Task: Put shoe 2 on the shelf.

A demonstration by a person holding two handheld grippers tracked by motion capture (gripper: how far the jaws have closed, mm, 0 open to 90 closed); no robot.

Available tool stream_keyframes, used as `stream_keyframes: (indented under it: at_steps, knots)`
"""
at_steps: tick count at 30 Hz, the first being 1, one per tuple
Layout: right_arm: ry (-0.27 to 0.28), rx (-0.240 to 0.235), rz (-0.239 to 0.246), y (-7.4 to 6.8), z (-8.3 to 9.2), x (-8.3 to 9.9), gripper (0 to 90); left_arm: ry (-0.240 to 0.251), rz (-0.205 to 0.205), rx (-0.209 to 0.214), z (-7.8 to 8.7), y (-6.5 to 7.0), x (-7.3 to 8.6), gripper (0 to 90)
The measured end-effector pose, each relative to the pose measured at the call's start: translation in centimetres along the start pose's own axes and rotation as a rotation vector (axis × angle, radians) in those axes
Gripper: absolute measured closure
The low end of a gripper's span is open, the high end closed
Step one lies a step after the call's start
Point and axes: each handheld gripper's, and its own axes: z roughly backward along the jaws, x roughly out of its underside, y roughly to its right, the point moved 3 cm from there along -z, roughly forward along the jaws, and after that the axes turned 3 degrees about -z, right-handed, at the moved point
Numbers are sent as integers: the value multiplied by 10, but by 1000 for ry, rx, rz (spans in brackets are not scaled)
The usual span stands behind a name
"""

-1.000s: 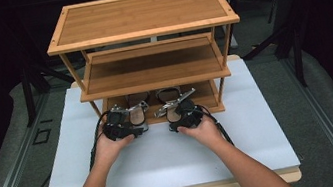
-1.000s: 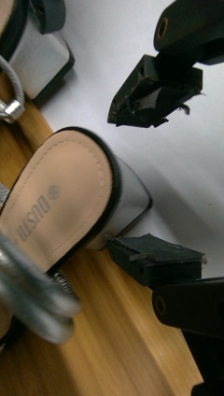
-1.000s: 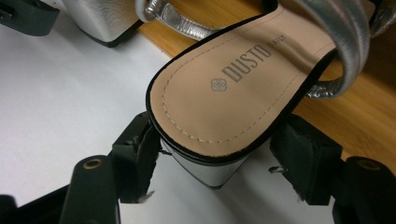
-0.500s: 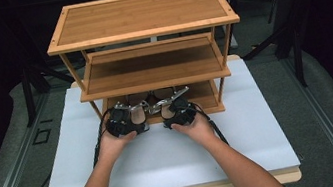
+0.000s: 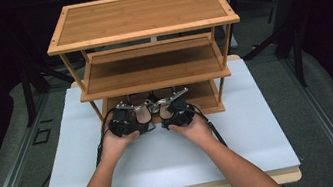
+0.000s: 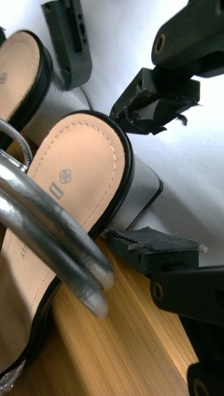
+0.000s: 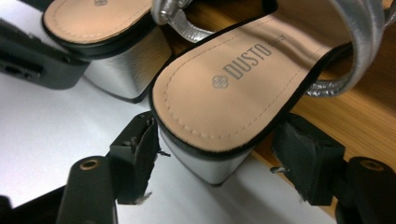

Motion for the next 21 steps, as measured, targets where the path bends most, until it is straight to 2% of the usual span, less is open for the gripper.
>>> stream_keyframes:
  at_steps: [5, 8, 12, 16, 21]
  knots:
    - [3, -19, 11, -3, 7, 3, 307, 11, 0, 9, 4, 1, -1, 407]
    - [-8, 1, 14, -4, 10, 3, 309, 9, 1, 13, 5, 2, -1, 415]
    - [-9, -3, 8, -4, 12, 3, 326, 4, -5, 13, 7, 4, 0, 424]
    - [-12, -9, 11, -3, 15, 4, 353, 0, -9, 8, 10, 5, 0, 425]
    - [-2, -19, 1, -3, 21, 4, 429, 21, -1, 18, 13, 6, 0, 440]
